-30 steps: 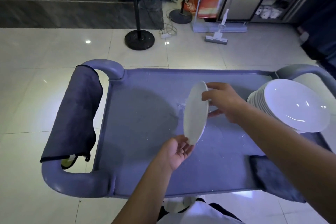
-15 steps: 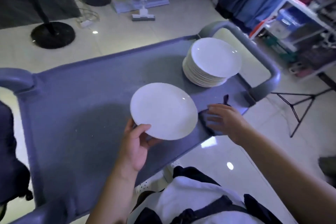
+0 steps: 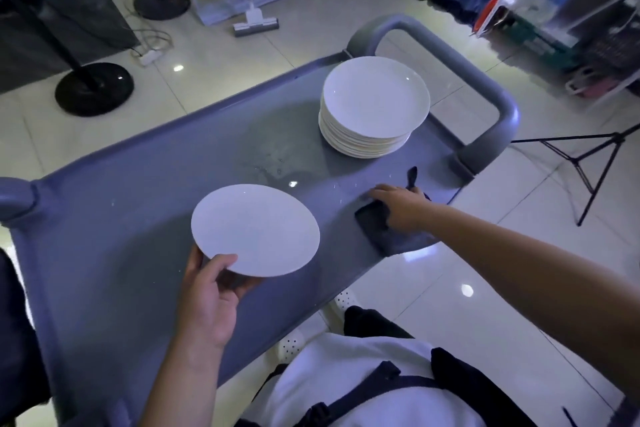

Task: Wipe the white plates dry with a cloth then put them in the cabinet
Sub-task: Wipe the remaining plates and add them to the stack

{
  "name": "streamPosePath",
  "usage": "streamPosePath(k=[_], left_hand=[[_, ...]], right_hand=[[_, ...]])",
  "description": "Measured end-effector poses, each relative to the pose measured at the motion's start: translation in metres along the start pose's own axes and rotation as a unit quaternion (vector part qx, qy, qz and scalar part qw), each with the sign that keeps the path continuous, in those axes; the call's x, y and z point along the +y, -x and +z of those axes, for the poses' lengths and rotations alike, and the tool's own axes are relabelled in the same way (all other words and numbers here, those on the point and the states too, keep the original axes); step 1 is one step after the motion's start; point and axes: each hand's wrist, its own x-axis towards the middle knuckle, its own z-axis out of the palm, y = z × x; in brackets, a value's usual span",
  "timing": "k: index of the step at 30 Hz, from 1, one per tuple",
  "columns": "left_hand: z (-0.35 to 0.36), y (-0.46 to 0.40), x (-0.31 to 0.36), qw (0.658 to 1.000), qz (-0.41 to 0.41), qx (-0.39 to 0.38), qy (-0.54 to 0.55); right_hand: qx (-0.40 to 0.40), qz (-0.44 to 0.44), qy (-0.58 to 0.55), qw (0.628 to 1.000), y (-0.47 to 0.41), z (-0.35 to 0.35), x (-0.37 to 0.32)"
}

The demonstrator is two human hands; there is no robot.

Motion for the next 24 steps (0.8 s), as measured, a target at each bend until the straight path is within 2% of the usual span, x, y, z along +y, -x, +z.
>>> streamPosePath(k=[5,9,14,15,18,24], left_hand=[[-0.001,0.0,0.0,0.999,0.0,0.041,0.009],[-0.002,-0.002,-0.003,0.998,0.005,0.06,0.002],[-0.002,-0.003,-0.002,0.997,0.015,0.072,0.004],[-0.001,-0.003,-0.002,0.997,0.017,0.073,0.006],[-0.001,-0.005,-0.003,0.997,0.024,0.079,0.007],[-0.005,-0.006,-0.004,0.996,0.022,0.087,0.019]], right_hand=[[-0.011,-0.016,0.093,0.995,-0.012,-0.012,0.007],[-0.043,-0.044,0.114,0.992,-0.014,-0.023,0.015],[-0.013,-0.112,0.081,0.99,-0.002,-0.04,0.032],[0.013,-0.136,0.067,0.988,0.005,-0.042,0.039],[0.172,-0.252,0.025,0.952,0.034,-0.042,0.06],[0.288,-0.32,-0.026,0.902,0.084,-0.047,0.066]])
